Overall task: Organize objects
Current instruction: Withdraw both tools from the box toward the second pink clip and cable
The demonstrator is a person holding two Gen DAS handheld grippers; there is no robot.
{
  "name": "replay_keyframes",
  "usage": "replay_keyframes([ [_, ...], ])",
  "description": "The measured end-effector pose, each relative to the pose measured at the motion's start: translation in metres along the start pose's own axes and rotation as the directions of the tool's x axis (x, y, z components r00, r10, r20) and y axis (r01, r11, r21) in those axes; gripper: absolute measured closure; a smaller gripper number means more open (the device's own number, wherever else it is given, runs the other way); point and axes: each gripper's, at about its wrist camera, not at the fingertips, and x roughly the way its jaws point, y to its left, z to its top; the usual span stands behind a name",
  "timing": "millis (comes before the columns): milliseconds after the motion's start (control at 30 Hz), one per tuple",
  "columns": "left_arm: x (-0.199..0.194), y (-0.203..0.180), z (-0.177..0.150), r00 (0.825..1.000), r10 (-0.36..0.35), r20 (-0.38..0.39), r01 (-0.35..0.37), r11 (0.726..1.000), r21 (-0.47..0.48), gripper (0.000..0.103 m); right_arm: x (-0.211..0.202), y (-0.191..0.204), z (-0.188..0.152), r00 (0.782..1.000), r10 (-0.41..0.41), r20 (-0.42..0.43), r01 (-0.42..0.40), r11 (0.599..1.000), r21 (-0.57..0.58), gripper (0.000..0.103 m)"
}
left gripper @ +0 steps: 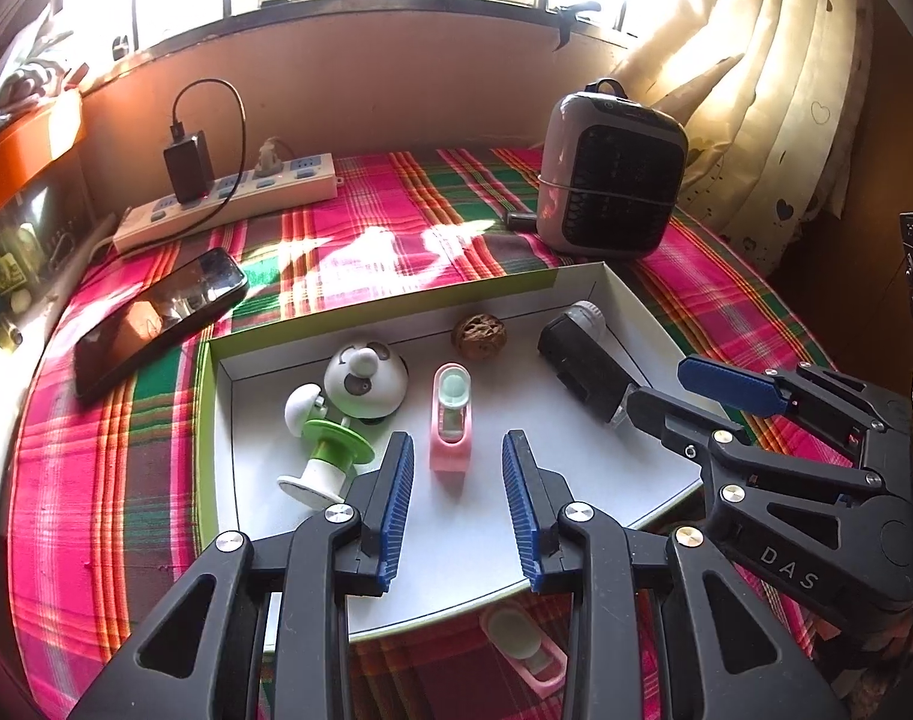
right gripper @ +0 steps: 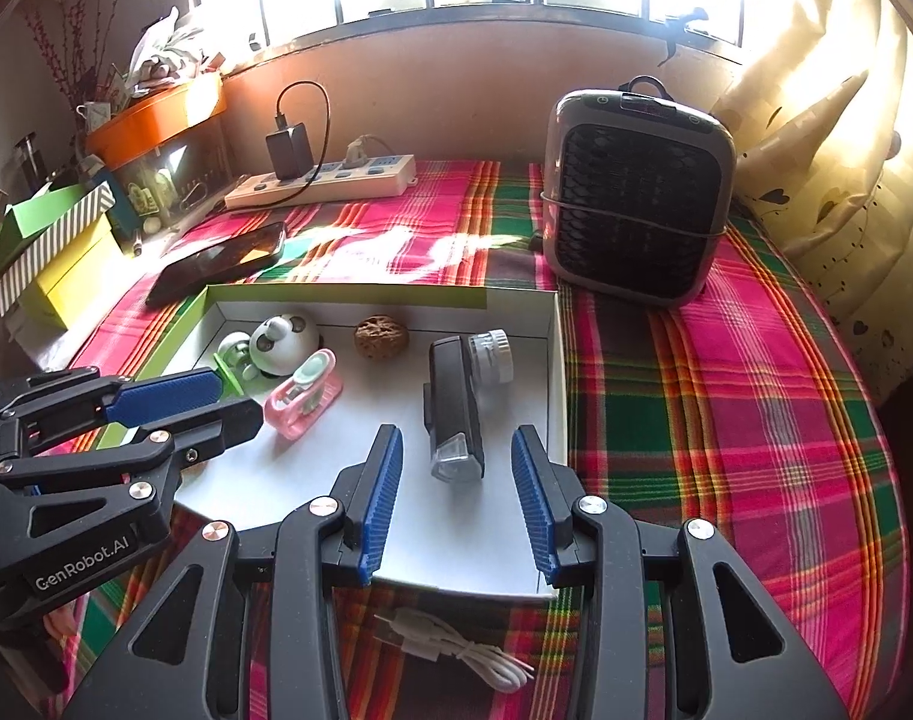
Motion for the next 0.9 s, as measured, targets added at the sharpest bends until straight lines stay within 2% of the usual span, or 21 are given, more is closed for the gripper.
replay_keyframes([
  [167,-0.008,-0.001,-0.007,1.0,-0.003,0.004,0.003,1.0,-0.003,0.074,-0.009,-0.001,-0.005,1.0,0.0,0.012,0.0,1.0,0.006,0.064],
  [267,-0.015,-0.004,-0.01,0.999,0.028,0.024,-0.028,1.0,0.008,0.074,-0.014,-0.003,-0.007,1.0,0.0,0.02,0.0,1.0,0.012,0.064],
  [667,-0.031,-0.005,-0.024,0.999,-0.002,0.035,0.003,1.0,-0.028,0.073,-0.032,-0.015,-0.022,0.999,-0.022,0.033,0.02,0.999,0.038,0.064],
  [900,-0.032,-0.005,-0.038,1.0,-0.006,0.011,0.007,0.999,-0.053,0.073,-0.037,-0.023,-0.032,0.999,-0.034,0.025,0.032,0.998,0.054,0.064],
])
